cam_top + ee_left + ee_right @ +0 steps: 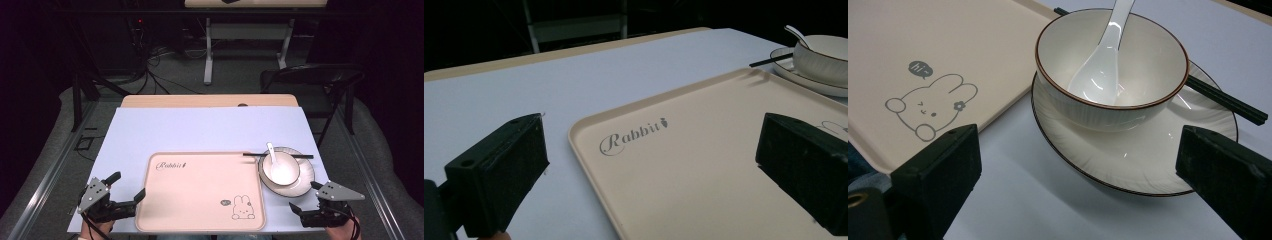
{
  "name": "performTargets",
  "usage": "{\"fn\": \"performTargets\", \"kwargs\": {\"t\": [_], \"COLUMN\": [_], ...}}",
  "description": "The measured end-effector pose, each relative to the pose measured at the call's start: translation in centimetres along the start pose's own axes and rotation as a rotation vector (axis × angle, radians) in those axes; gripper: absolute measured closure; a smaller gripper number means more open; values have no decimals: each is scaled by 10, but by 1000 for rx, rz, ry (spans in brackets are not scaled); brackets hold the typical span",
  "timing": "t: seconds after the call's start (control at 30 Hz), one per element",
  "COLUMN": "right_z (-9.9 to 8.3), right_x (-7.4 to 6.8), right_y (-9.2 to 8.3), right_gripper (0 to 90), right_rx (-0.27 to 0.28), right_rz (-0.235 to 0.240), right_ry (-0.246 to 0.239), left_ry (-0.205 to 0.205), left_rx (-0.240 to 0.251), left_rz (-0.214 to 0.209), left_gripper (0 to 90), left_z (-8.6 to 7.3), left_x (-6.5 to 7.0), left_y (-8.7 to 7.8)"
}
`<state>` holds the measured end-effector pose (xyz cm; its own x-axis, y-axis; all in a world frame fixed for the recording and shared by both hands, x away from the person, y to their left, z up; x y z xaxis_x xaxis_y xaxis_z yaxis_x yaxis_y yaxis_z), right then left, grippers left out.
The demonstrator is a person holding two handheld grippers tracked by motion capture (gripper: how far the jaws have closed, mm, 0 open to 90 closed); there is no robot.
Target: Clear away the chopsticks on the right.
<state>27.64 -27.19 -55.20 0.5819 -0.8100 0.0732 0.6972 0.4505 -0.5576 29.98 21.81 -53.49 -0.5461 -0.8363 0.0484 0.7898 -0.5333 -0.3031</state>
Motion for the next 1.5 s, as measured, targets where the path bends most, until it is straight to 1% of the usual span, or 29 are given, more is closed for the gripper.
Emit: {"fn": "performTargets", "kwargs": {"t": [0.2, 0.23, 0.27, 0.3, 0.37, 0.43, 0.5, 0.53, 0.57, 0.63, 0.67, 0.7, 0.8, 0.83, 0.87, 0.9, 0.97, 1.0, 1.03, 1.07, 1.1, 1.13, 1.17, 1.23, 1.27, 1.3, 1.4, 1.47, 1.5], "right_z": [1, 0, -1, -1, -4, -4, -3, 0, 0, 3, 7, 7, 14, 16, 16, 22, 27, 34, 34, 37, 40, 47, 47, 55, 62, 62, 75, 83, 83], "right_x": [-1, -1, -1, -1, -1, 0, 0, 2, 2, 4, 8, 8, 16, 20, 20, 26, 32, 40, 40, 43, 48, 55, 55, 64, 73, 73, 82, 91, 91], "right_y": [0, 1, 2, 2, 4, 5, 4, 1, 1, -2, -3, -3, -4, -4, -4, -5, -5, -4, -4, -4, -3, -1, -1, 1, 4, 4, 9, 15, 15], "right_gripper": [24, 11, 2, 2, 0, 0, 0, 5, 5, 31, 7, 7, 0, 0, 0, 0, 0, 0, 0, 0, 0, 0, 0, 0, 0, 0, 0, 0, 0], "right_rx": [4, -8, -20, -20, -63, -69, -79, -87, -87, -93, -112, -112, -143, -158, -158, -176, -204, -233, -233, -252, -265, -286, -286, -301, -315, -315, -310, -333, -333], "right_rz": [8, 11, 23, 23, 53, 56, 73, 88, 88, 112, 138, 138, 160, 159, 159, 163, 166, 171, 171, 181, 181, 192, 192, 189, 186, 186, 196, 194, 194], "right_ry": [-32, -46, -48, -48, -54, -70, -70, -82, -82, -104, -141, -141, -191, -212, -212, -248, -285, -320, -320, -327, -348, -368, -368, -403, -420, -420, -453, -494, -494], "left_ry": [-4, -3, -2, -2, -5, -4, -2, -5, -5, -5, -6, -6, -7, -6, -6, -6, -6, -7, -7, -7, -6, -6, -6, -7, -7, -7, -9, -9, -9], "left_rx": [2, -3, -4, -4, 2, -1, -4, -3, -3, -4, -4, -2, 0, -1, -1, -2, -2, -1, -1, 0, -2, -2, -2, -2, -1, -1, -2, -2, -2], "left_rz": [1, -4, -5, -5, -5, -7, -7, -9, -9, -11, -11, -13, -12, -10, -10, -10, -9, -10, -10, -11, -10, -9, -9, -11, -10, -10, -10, -10, -10], "left_gripper": [0, 0, 0, 0, 0, 0, 0, 0, 0, 0, 0, 0, 0, 0, 0, 0, 0, 0, 0, 0, 0, 0, 0, 0, 0, 0, 0, 0, 0], "left_z": [1, 0, 0, 0, 1, 1, 1, 1, 1, 1, 1, 1, 1, 1, 1, 1, 1, 1, 1, 1, 1, 1, 1, 1, 1, 1, 1, 1, 1], "left_x": [0, 0, 0, 0, 0, 1, 1, 1, 1, 1, 1, 1, 0, 0, 0, 0, 0, 0, 0, 0, 0, 0, 0, 0, 0, 0, 0, 0, 0], "left_y": [1, 2, 3, 3, 3, 4, 5, 5, 5, 5, 5, 5, 6, 6, 6, 6, 6, 5, 5, 5, 6, 6, 6, 6, 6, 6, 6, 6, 6]}}
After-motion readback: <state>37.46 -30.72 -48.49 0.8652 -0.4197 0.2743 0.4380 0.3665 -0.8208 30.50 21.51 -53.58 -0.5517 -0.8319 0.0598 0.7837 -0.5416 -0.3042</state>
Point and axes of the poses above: each handheld gripper's, and its own axes: y roughly forward along the jaws, z roughly out of its top, x roughly to its right, the point moved 9 cm from there along y, roughly forward along the jaws, and after that the axes turned 2 degrees about x, right-handed, at the moved point
